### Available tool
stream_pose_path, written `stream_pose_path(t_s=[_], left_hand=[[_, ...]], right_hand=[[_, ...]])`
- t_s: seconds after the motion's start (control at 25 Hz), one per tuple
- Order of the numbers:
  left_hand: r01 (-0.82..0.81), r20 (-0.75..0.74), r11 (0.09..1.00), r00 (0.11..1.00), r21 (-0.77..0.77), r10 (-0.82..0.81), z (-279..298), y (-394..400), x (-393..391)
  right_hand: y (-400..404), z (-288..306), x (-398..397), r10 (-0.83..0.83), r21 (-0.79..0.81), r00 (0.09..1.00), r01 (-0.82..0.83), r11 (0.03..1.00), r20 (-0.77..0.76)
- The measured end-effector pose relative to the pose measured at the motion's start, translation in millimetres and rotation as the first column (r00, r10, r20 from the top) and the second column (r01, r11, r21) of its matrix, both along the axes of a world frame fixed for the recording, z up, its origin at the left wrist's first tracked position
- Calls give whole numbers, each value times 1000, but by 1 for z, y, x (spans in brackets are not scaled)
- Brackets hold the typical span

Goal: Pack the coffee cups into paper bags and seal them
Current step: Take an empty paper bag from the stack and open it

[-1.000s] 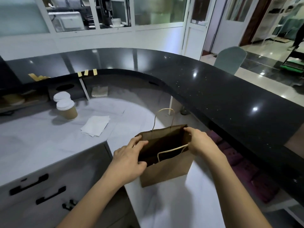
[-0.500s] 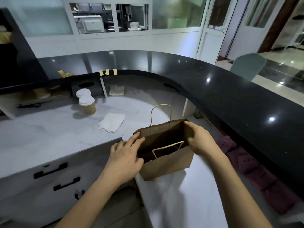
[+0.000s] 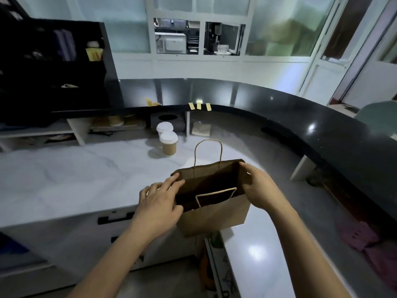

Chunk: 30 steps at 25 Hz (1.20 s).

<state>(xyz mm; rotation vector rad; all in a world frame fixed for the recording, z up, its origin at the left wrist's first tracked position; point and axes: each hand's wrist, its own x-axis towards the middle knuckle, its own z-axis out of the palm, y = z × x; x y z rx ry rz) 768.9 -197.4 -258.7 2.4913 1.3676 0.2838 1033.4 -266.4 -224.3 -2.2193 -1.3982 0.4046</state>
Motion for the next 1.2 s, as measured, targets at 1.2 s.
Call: stream_pose_path(t_s=[1.2], left_hand=[[-326,-40,943,945,-65,324,-13,264,-239]], right_hand=[[335,-35,-226,313,-35,946,-316,948,-81]])
